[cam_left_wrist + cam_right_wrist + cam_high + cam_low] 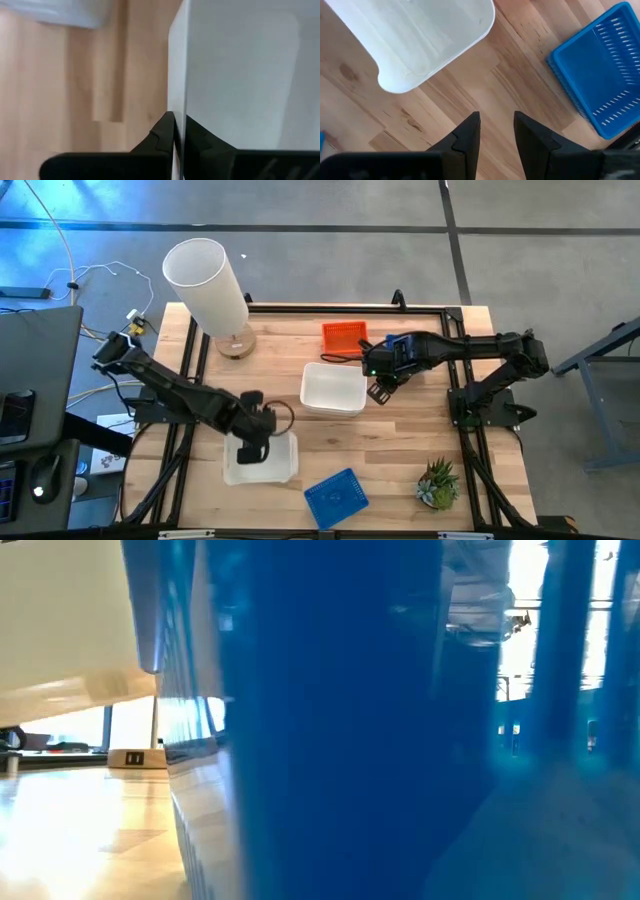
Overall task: Stack baskets by color
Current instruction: Stack the bottom white bin on the top white bin
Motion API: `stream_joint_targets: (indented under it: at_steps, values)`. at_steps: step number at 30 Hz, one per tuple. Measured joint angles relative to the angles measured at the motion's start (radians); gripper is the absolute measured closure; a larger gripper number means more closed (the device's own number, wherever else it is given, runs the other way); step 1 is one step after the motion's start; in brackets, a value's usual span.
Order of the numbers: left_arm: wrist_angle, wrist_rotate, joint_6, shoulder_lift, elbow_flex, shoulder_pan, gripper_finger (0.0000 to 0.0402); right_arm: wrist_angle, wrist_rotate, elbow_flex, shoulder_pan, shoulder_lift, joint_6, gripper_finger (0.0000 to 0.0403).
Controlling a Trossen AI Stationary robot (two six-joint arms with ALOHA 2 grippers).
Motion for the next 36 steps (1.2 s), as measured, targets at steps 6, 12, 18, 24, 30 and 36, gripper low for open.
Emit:
stream_joint_targets:
  at_steps: [6,12,18,24,30,36]
  values:
    - [0.064,-0.041,0.086,-0.09,0.0,0.081,0.0401,-0.002,0.041,0.0,0.008,0.0,0.056,0.0297]
    - [0.133,-0.077,0.231,-0.129,0.049,0.159,0.0401,-0.002,0.05,0.0,0.008,0.0,0.083,0.0297]
    - [0.212,-0.064,0.387,-0.135,0.099,0.238,0.0401,-0.004,0.101,0.0,0.008,0.0,0.19,0.0297]
    - [0.314,-0.045,0.52,-0.134,0.127,0.308,0.0401,-0.009,0.178,0.0,0.008,0.0,0.256,0.0297]
    - [0.409,0.007,0.637,-0.134,0.141,0.38,0.0401,-0.011,0.229,0.0,-0.003,0.0,0.273,0.0297]
    - [0.505,0.062,0.749,-0.134,0.14,0.457,0.0401,-0.011,0.284,0.001,-0.043,-0.006,0.287,0.0297]
